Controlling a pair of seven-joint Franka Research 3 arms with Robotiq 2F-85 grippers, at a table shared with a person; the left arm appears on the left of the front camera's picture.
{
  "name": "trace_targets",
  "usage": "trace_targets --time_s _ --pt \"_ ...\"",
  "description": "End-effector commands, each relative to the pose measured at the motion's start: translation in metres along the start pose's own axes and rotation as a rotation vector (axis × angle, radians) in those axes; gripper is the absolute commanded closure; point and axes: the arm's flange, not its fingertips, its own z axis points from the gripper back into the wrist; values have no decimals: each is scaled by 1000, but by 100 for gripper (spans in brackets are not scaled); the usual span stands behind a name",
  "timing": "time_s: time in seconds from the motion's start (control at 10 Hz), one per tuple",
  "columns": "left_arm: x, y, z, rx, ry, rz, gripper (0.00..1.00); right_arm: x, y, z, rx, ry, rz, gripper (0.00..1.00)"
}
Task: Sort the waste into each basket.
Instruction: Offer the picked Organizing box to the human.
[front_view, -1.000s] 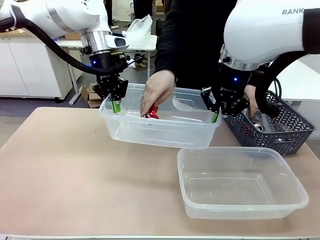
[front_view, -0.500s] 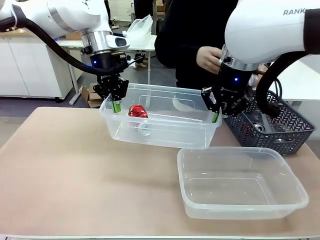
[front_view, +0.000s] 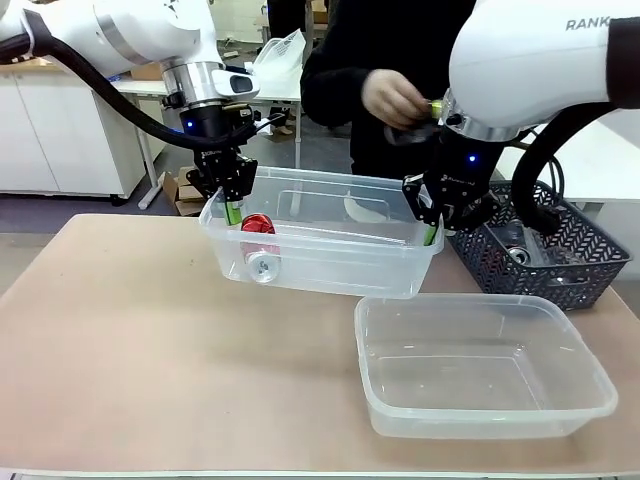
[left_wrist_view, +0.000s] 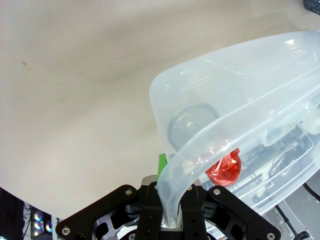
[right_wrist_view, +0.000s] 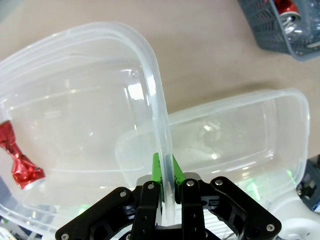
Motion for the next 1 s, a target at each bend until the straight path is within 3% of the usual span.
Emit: trace_targets --time_s 0.0,0.9 --pt "-12 -5 3 -21 5 -24 96 6 -6 -2 -9 -6 13 94" --pt "-12 -5 3 -21 5 -24 96 6 -6 -2 -9 -6 13 94"
